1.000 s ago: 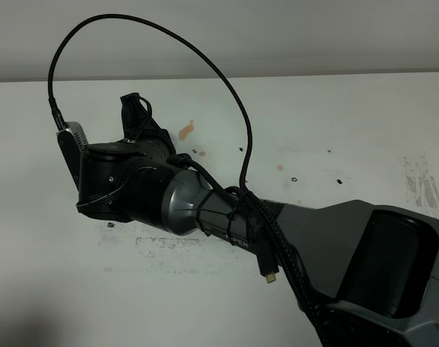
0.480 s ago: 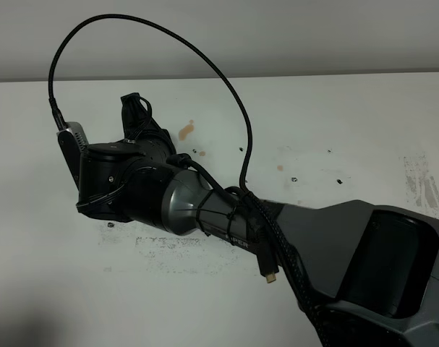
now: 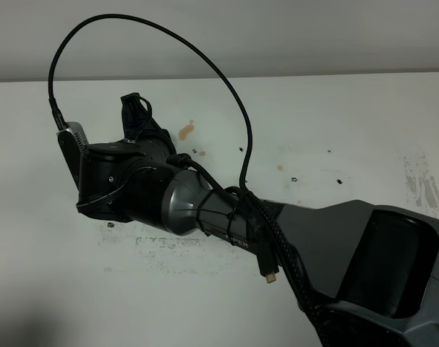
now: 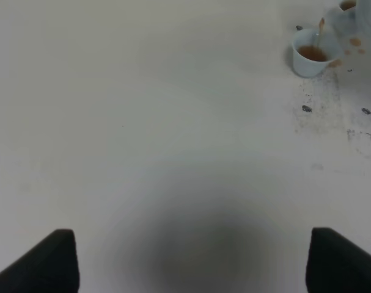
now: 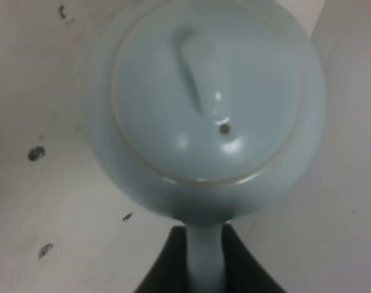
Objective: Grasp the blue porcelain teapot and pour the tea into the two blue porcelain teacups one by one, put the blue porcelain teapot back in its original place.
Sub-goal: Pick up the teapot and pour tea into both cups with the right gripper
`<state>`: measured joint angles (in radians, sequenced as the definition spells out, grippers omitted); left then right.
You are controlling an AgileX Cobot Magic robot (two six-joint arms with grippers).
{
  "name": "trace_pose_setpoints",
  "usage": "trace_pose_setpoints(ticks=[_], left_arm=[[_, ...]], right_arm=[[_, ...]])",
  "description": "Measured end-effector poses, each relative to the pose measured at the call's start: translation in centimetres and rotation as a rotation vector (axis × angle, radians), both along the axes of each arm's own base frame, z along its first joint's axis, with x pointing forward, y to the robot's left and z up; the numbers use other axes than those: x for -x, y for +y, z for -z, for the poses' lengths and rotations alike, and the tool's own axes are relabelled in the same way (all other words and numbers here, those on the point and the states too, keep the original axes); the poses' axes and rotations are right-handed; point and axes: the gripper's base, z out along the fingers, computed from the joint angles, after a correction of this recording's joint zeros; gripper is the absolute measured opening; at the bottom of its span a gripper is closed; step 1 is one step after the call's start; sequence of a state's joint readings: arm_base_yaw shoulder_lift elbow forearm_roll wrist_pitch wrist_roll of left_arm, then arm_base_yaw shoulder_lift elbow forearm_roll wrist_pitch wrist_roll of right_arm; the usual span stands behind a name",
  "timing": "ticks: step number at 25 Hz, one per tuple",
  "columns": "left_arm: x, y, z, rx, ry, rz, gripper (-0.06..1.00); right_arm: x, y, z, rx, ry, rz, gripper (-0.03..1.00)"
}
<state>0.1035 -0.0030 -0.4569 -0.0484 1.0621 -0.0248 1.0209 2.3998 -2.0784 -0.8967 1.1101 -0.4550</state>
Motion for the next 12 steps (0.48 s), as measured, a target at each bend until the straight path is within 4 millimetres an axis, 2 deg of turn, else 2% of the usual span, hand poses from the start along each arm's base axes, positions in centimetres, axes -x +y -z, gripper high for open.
trace_pose_setpoints(ticks=[12], left_arm=[[0.00,0.00,0.00,-0.001,0.000,0.001,0.72]], right_arm=[[0.01,0.00,0.01,-0.002,0.002,0.001,0.04]])
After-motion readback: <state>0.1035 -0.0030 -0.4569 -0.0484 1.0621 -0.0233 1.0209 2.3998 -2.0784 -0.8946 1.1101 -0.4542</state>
